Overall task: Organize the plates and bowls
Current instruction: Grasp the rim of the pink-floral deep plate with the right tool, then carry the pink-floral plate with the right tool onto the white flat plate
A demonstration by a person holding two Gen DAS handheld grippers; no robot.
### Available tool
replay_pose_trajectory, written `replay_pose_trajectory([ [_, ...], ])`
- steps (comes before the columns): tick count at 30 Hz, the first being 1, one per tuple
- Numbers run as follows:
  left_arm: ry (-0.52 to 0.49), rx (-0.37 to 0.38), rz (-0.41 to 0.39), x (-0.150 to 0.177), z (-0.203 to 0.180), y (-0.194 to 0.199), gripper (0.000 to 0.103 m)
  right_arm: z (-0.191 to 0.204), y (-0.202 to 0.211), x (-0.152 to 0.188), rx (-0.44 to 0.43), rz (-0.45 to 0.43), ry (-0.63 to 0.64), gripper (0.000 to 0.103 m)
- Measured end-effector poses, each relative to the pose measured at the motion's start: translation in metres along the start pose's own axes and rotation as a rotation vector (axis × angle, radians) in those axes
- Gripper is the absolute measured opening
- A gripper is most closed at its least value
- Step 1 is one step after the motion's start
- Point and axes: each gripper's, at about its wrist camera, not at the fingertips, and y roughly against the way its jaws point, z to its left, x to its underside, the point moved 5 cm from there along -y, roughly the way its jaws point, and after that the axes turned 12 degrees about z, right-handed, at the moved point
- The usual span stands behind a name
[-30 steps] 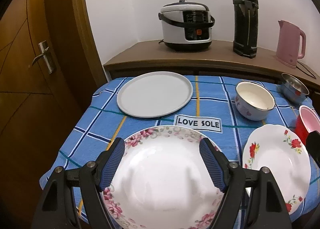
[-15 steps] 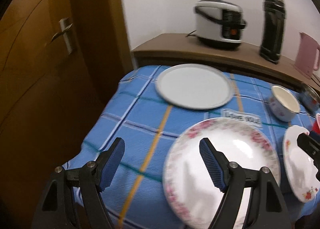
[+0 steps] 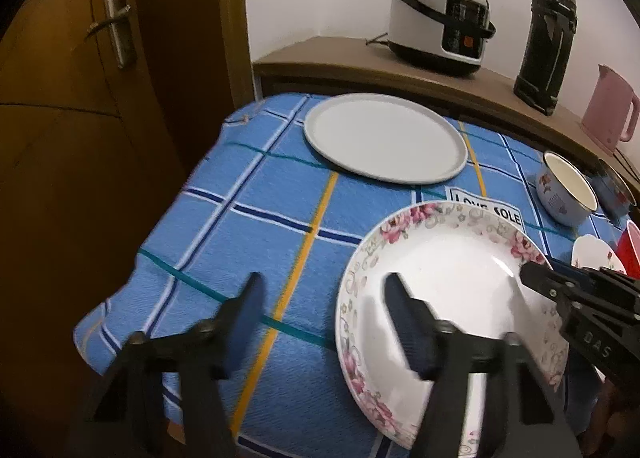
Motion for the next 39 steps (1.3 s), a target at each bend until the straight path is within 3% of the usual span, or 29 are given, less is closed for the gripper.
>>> replay_pose_trajectory([
  [5,-0.011,0.021,0.029,0.003,-0.004,-0.009,0.051,-0.001,-0.007,0.001,-0.008,0.028,-0.001,0.018],
  [13,-0.016,0.115,0.069,0.007,-0.01,-0.019,0.032,-0.002,-0.012,-0.009,-0.064,0.054,-0.009,0.018],
  [25,-0.01,0.144,0.061,0.003,-0.008,-0.018,0.032,-0.002,-0.014,-0.009,-0.086,0.105,-0.038,0.022],
  [32,-0.025,0.137,0.022,-0.022,-0.004,-0.009,0.032,-0.003,-0.008,-0.021,-0.125,0.114,-0.075,0.021],
  [39,-0.027,0.125,-0.035,-0.071,-0.001,-0.008,0.032,-0.003,0.004,-0.067,-0.11,0.066,-0.116,0.021],
])
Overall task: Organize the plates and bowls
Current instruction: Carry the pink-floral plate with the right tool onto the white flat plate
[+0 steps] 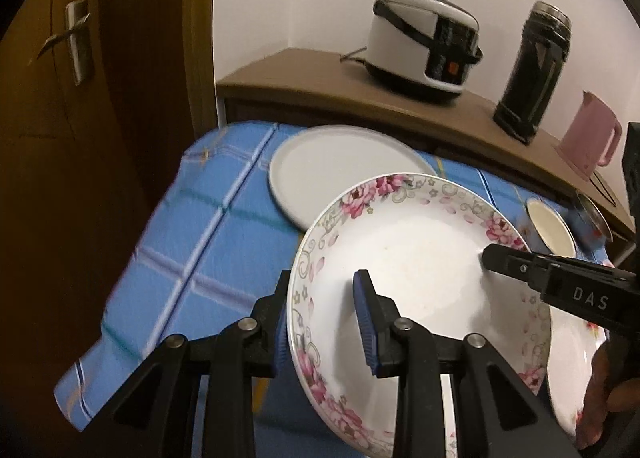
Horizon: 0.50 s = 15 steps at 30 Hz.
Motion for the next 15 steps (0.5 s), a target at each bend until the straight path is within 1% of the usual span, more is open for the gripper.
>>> replay_pose_trajectory([
  [6,0.012,0.015,-0.022,-0.053,0.009,-0.022,0.032,0.0,-0.004,-0.047,0.026,-0.022,-0.031,0.021],
  [10,0.021,0.023,-0.013,-0.082,0.014,-0.048,0.032,-0.01,-0.022,-0.074,0.024,-0.013,-0.073,0.021],
  [15,0.028,0.006,0.0,-0.101,0.018,-0.077,0.032,-0.016,-0.048,-0.095,0.047,0.011,-0.11,0.021],
])
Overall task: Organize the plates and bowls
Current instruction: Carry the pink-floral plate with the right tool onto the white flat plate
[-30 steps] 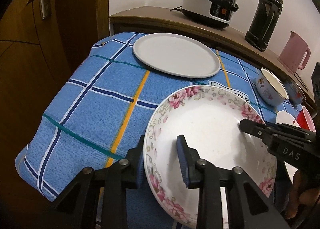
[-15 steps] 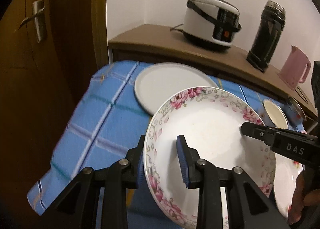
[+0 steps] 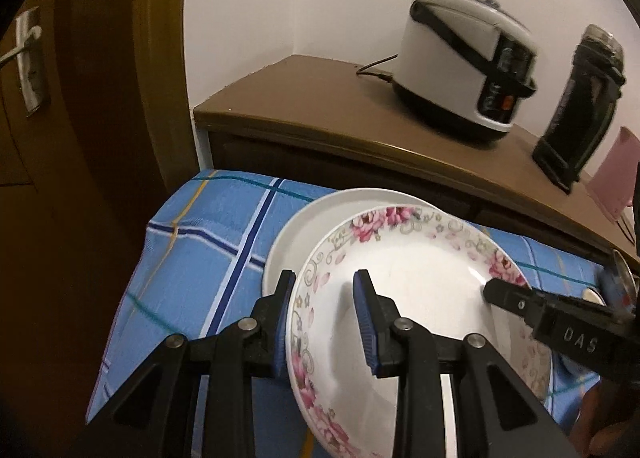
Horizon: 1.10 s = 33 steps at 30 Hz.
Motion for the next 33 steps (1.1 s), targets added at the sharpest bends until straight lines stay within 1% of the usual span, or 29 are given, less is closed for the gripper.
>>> replay_pose_trajectory([
  [6,0.004,-0.008,0.018,-0.014,0.001,-0.025,0.032,-0.005,-0.024,-0.015,0.02,0.026,-0.021,0.021],
  [10,0.009,-0.015,0.014,-0.017,0.002,-0.035,0.032,-0.006,-0.029,-0.024,0.043,0.012,-0.013,0.021],
  [16,-0.033,-0.073,-0.006,-0.017,0.0,-0.044,0.032,-0.004,-0.031,-0.028,0.063,-0.017,0.009,0.022],
  [21,-0.067,-0.128,-0.071,-0.017,-0.002,-0.034,0.032,0.003,-0.038,-0.031,0.069,-0.017,0.014,0.03],
  [23,-0.065,-0.151,-0.089,-0.016,-0.001,-0.027,0.033,0.003,-0.037,-0.032,0.067,-0.013,0.014,0.041],
  [24,-0.062,-0.164,-0.09,-0.016,0.0,-0.026,0.036,0.002,-0.031,-0.032,0.067,-0.032,0.004,0.043],
  [25,-0.058,-0.182,-0.096,-0.014,0.001,-0.02,0.041,0.002,-0.024,-0.032,0.064,-0.053,-0.003,0.046],
  [27,-0.049,-0.198,-0.113,-0.011,0.001,-0.012,0.05,0.001,-0.01,-0.032,0.063,-0.086,-0.007,0.048],
  [30,-0.04,-0.203,-0.124,-0.004,0.0,0.004,0.051,0.002,0.009,-0.026,0.064,-0.112,-0.008,0.051],
  [33,-0.032,-0.205,-0.124,0.003,-0.004,0.017,0.051,0.003,0.02,-0.014,0.069,-0.105,0.001,0.052],
])
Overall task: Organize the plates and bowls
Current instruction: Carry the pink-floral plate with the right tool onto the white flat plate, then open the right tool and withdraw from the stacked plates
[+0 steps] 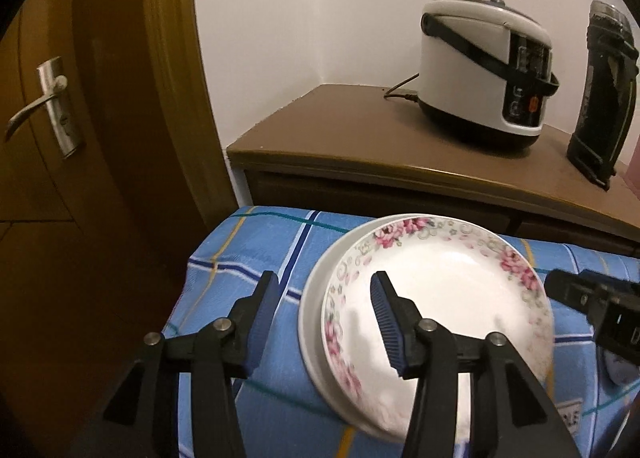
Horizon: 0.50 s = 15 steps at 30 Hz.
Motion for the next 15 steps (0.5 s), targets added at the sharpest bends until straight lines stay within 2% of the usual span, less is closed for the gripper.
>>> replay_pose_trajectory([
  [4,-0.013,-0.001,-0.013,0.01,-0.007,0.025,0.051,0.002,0.017,0.017,-0.023,-0.004,0.012,0.052],
  [11,0.018,0.047,-0.016,0.031,-0.019,0.064,0.051,-0.006,0.048,0.047,0.008,-0.045,0.039,0.053],
  [15,0.013,0.043,-0.046,0.044,-0.026,0.087,0.051,-0.012,0.063,0.062,0.029,-0.081,0.051,0.056],
])
